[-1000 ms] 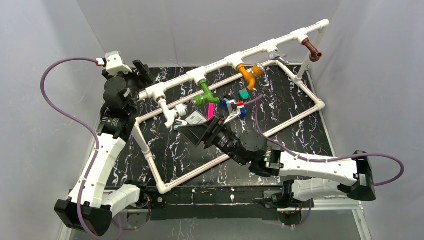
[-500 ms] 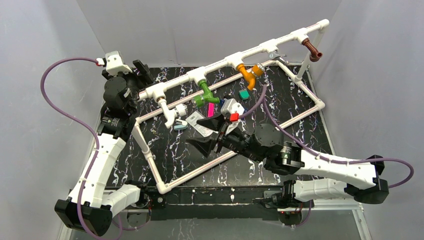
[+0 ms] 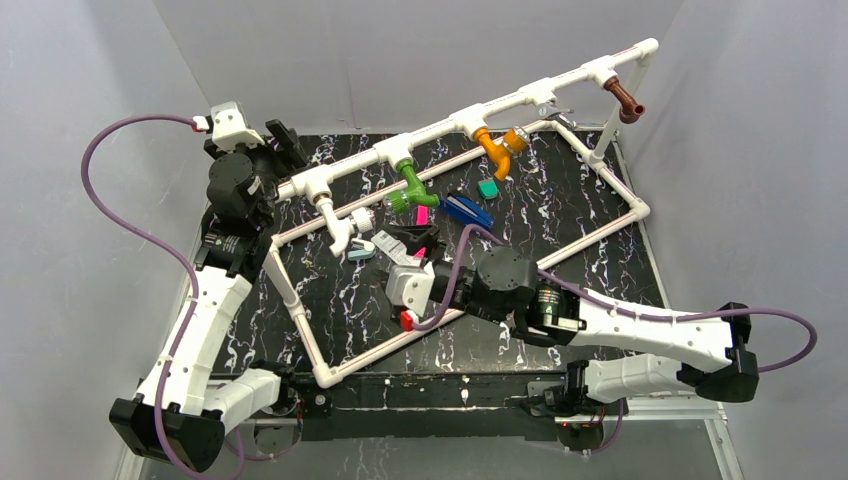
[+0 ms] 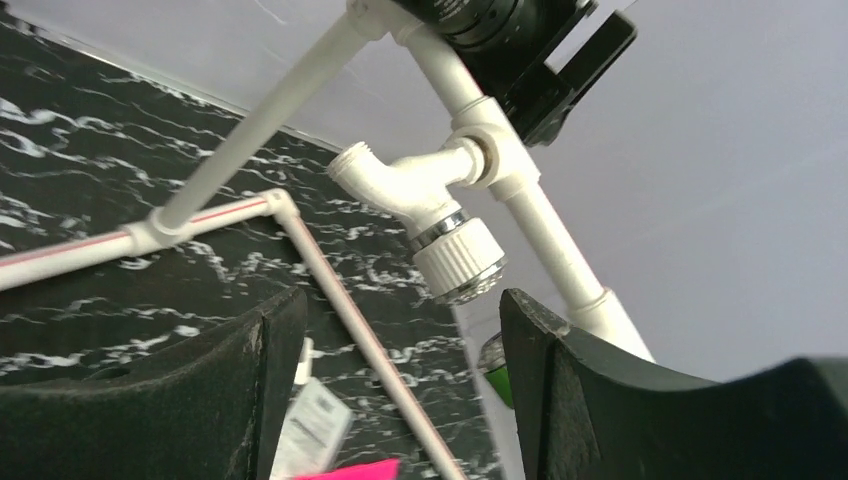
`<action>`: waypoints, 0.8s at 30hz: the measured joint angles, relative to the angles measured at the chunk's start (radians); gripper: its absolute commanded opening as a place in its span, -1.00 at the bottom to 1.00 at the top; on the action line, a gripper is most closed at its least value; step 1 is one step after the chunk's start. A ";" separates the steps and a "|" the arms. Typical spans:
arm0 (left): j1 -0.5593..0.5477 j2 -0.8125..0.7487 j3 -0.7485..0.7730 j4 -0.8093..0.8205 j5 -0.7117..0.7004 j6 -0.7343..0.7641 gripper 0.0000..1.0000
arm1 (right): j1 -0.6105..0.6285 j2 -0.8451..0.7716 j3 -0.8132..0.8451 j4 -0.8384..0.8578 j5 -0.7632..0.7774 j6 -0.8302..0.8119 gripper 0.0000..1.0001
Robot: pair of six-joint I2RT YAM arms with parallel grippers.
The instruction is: Install the water faucets
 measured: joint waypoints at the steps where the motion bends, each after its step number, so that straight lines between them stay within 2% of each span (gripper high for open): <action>1: 0.000 0.000 0.000 0.000 0.000 0.000 0.50 | 0.002 0.003 0.000 0.004 0.000 -0.048 0.56; 8: 0.001 0.002 0.001 0.000 0.003 0.000 0.50 | 0.055 0.035 -0.028 0.139 0.039 -0.384 0.63; 13: 0.003 0.004 0.002 0.000 0.005 0.000 0.50 | 0.076 0.113 -0.029 0.166 0.075 -0.577 0.63; 24: 0.003 0.005 0.003 0.000 0.007 -0.001 0.50 | 0.077 0.248 -0.025 0.276 0.188 -0.864 0.49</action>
